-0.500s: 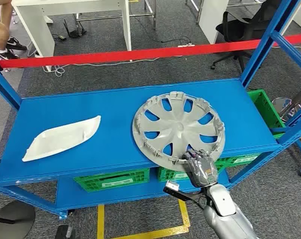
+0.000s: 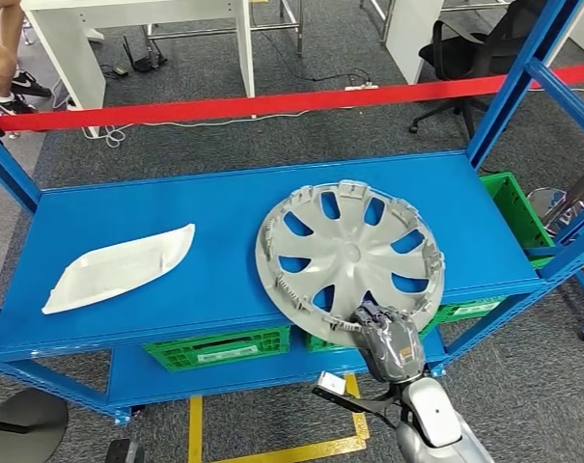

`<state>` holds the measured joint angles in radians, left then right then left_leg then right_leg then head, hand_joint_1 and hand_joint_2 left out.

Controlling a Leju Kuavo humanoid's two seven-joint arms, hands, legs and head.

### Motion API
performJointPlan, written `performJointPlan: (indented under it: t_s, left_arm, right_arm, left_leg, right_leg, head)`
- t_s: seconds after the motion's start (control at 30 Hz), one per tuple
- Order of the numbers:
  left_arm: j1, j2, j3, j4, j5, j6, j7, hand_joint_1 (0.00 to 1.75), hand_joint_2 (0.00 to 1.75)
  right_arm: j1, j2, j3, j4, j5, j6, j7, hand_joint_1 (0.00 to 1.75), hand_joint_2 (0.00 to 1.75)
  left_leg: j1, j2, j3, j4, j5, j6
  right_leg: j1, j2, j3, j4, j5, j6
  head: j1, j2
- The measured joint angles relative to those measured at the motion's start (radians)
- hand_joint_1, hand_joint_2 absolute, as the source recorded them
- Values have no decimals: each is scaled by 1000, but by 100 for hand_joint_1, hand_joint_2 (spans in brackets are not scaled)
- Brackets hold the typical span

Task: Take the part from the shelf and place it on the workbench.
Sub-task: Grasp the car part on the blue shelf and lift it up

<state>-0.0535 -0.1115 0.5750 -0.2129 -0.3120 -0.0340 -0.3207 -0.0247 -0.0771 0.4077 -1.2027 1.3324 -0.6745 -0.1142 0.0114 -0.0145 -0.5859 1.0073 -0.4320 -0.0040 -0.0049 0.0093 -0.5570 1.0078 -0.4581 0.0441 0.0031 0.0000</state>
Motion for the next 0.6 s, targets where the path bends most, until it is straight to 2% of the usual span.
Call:
performJointPlan:
  t_s: [0.3,0.47,0.6]
  left_arm:
    - [6,0,17,0,2,3,-7,0,0]
    - [13,-1,31,0,3,12,-15,0,0]
    - [15,-2,35,0,3,13,-18,0,0]
  right_arm:
    - [78,-4,43,-201,85,-5,-6,175,175]
    - [125,8,10,-455,226,-10,-145,175,175]
    - [131,21,-11,-589,238,-13,-168,175,175]
  left_leg:
    - [0,0,-2,0,0,0]
    - [0,0,-3,0,0,0]
    - [0,0,-3,0,0,0]
  right_leg:
    - [0,0,-1,0,0,0]
    - [0,0,-4,1,0,0]
    - [0,-1,-3,0,-1,-1]
  head:
    - [0,0]
    - [0,0]
    - [0,0]
